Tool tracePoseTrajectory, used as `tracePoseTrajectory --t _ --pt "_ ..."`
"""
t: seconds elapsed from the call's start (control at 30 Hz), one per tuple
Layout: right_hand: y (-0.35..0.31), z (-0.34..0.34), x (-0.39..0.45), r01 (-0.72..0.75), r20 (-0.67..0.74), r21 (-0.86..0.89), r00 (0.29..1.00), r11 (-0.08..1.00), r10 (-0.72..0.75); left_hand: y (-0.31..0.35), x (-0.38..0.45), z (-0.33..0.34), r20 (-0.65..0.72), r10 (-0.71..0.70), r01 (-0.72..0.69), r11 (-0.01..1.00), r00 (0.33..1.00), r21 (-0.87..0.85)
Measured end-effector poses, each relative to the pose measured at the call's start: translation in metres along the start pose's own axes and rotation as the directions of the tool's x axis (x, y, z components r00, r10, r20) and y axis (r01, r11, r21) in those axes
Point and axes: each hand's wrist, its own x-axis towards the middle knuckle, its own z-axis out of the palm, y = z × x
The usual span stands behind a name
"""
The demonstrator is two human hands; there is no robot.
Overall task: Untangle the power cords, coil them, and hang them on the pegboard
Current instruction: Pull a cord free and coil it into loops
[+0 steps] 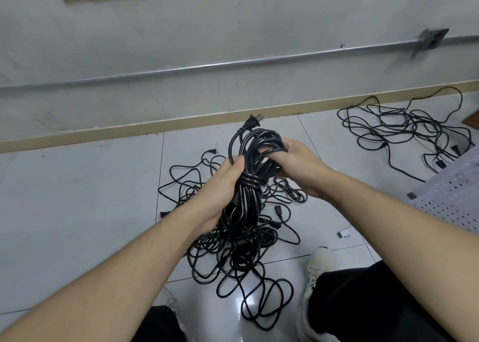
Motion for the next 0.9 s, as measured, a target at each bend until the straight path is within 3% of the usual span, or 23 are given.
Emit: tracePoseTrajectory --t 0.27,0.4,0.53,0.7,0.9 --pt "0.002 0.003 0.004 -0.040 -0.047 -0.080 0.998 0.996 0.036 -0.006 0.002 0.009 -0.124 -0.012 0.003 0.997 0.992 -0.074" --pt "-0.001 0.002 0.003 -0.044 -0.112 -0.053 0.993 0.998 0.038 -0.006 0.005 0.008 -0.112 -0.002 -0.005 0.998 0.994 -0.066" --pt "-0.003 -0.003 0.004 -0.012 -0.207 -0.253 0.977 0.967 -0.042 -0.003 0.005 0.005 -0.052 -0.008 0.003 0.996 0.999 -0.091" --pt "-0.005 -0.008 0.000 -0.053 -0.115 -0.138 0.993 0.989 0.038 0.001 0.002 0.001 0.032 -0.004 0.005 0.999 0.999 -0.034" --pt "-0.002 -0.003 0.002 -0.072 -0.120 -0.121 0.991 0.990 0.058 0.000 -0.001 0.002 0.039 0.014 -0.014 1.000 0.999 0.001"
